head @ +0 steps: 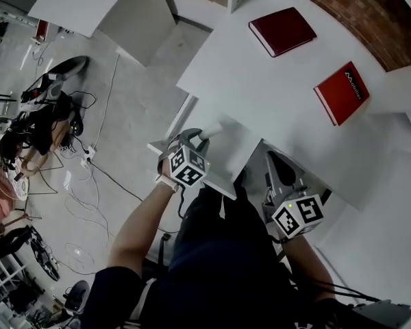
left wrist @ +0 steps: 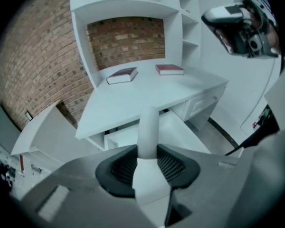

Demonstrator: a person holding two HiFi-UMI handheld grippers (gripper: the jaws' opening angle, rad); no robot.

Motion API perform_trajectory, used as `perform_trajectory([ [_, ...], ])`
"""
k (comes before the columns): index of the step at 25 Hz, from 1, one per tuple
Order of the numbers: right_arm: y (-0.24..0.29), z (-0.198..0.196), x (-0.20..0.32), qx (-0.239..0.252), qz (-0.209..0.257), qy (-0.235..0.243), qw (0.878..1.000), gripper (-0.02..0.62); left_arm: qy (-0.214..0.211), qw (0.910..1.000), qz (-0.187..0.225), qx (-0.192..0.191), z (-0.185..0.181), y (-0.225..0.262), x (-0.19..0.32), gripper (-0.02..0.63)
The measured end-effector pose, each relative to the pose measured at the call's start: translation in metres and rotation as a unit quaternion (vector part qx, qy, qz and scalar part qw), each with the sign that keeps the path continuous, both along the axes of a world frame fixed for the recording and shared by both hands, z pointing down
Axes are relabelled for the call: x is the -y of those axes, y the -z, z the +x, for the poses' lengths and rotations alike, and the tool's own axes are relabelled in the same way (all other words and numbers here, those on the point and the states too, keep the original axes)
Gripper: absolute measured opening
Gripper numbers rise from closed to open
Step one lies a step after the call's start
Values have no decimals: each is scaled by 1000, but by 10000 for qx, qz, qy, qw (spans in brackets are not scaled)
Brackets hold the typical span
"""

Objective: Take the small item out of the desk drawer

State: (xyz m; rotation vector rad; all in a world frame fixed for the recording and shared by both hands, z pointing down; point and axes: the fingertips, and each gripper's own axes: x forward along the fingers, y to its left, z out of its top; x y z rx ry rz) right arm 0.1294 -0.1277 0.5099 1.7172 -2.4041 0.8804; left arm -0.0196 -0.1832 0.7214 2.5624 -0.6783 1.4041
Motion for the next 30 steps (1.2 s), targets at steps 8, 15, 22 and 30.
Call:
perform_trajectory([
  [8,34,-18,16,29,426,324,9986,2,1067,9826,206,-1503,1,123,0,137],
  [15,62,-29,24,-42,703,466,9964,2,1502,9551,454,-2512,-1,212,-5,138],
  [22,103,-35,33,25,1132,500,9923,2,1758,9276,809,-3195,-7,281,-5,138],
  [30,151,-36,43,6,1653,467,9851,3,1832,9015,1195,-3734,-12,346,-2,138],
])
